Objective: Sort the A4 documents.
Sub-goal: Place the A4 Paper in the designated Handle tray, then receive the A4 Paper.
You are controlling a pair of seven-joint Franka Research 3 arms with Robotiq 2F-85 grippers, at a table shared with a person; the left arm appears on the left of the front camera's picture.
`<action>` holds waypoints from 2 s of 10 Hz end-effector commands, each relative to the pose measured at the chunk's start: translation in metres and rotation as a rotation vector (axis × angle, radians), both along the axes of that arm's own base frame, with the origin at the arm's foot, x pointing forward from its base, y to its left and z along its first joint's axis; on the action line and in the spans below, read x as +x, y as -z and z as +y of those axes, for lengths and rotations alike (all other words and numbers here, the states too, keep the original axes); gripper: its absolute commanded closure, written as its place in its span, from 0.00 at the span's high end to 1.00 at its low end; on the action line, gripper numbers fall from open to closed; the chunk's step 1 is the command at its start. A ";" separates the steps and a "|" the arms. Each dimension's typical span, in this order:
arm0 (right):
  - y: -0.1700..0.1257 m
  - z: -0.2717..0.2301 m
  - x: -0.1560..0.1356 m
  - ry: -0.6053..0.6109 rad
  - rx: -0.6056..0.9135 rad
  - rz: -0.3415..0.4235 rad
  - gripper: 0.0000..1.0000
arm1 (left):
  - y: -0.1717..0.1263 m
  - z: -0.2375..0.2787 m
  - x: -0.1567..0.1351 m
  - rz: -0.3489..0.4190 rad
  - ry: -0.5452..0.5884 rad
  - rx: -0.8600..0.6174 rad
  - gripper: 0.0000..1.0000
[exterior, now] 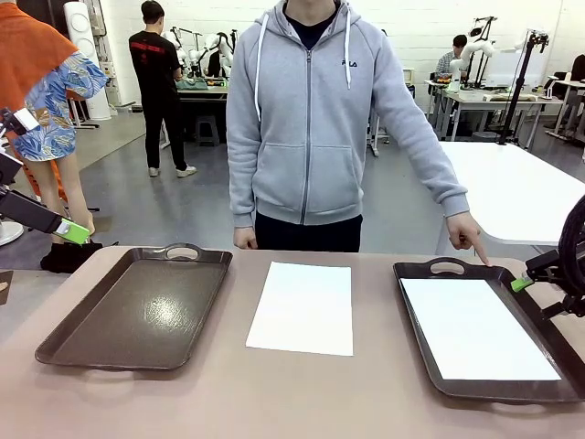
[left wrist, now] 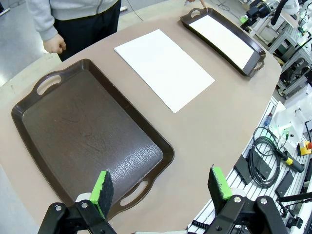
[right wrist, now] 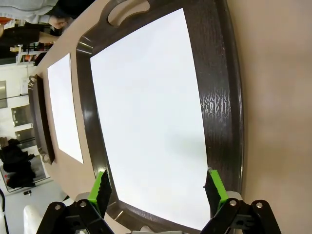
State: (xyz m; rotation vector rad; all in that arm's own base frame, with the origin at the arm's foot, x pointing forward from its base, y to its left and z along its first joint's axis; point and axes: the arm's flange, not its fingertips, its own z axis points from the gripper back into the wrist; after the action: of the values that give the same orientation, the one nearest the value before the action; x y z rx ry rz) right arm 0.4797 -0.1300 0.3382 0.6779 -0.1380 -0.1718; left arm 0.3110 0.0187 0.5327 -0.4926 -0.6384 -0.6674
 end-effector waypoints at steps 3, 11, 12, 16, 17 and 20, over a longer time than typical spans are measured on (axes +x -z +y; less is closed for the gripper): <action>0.000 -0.001 0.000 -0.006 0.004 0.001 1.00 | 0.001 0.002 0.001 -0.006 0.014 -0.013 1.00; 0.000 -0.001 0.000 -0.006 0.004 0.001 1.00 | 0.001 0.002 0.001 -0.006 0.014 -0.013 1.00; 0.000 -0.001 0.000 -0.006 0.004 0.001 1.00 | 0.001 0.002 0.001 -0.006 0.014 -0.013 1.00; -0.038 0.014 -0.023 -0.080 -0.069 -0.218 1.00 | 0.001 0.002 0.001 -0.006 0.014 -0.013 1.00; -0.055 0.031 -0.033 -0.183 -0.057 -0.310 1.00 | 0.001 0.002 0.001 -0.006 0.014 -0.013 1.00; -0.093 0.070 -0.017 -0.361 -0.001 -0.476 1.00 | 0.001 0.002 0.001 -0.006 0.014 -0.013 1.00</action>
State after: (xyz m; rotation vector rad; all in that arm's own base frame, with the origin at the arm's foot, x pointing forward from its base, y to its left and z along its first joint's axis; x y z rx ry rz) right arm 0.4586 -0.0669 0.4379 0.6617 -0.4321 0.2648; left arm 0.3111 0.0187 0.5327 -0.4923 -0.6381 -0.6674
